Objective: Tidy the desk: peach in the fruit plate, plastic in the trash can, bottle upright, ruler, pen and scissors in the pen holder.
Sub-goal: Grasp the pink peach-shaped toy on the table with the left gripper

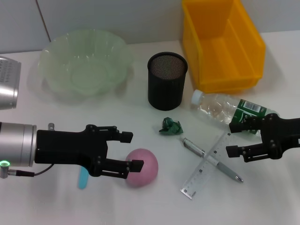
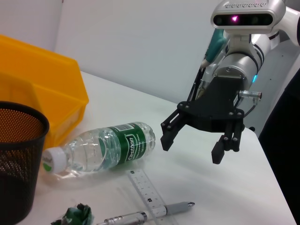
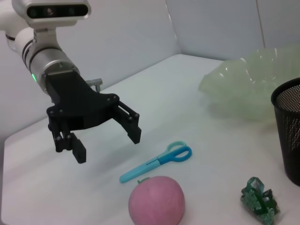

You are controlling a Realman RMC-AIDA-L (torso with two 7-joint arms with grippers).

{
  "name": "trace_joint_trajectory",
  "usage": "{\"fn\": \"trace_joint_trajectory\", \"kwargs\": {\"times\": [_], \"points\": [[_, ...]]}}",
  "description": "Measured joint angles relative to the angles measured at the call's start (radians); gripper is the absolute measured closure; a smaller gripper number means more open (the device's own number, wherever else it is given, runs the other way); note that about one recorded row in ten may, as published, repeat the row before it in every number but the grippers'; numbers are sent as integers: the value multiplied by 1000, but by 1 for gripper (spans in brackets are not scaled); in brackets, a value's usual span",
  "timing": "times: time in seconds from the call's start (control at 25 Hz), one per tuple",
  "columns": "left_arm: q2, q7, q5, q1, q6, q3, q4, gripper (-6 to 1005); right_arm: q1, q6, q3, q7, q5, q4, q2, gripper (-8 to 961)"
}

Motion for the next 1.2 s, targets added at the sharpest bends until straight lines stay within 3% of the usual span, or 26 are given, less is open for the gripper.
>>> {"fn": "trace_joint_trajectory", "kwargs": {"times": [0.88,0.96,1.0,1.2], "points": [[1,2,10,-3,11,-14,8,179,12,-1,-3,4,-14,0,11,135],[-4,5,31,-9,11,-14,12,182,12,-1,-2,8,-14,-1,11,135],[-35,7,146,-55,-30,-15,15,183,13,-2,-2,9,-14,-1,11,135],[-47,9,194,-83,-102,5,12,189,15,-3,-2,20,-16,-2,12,135]]}}
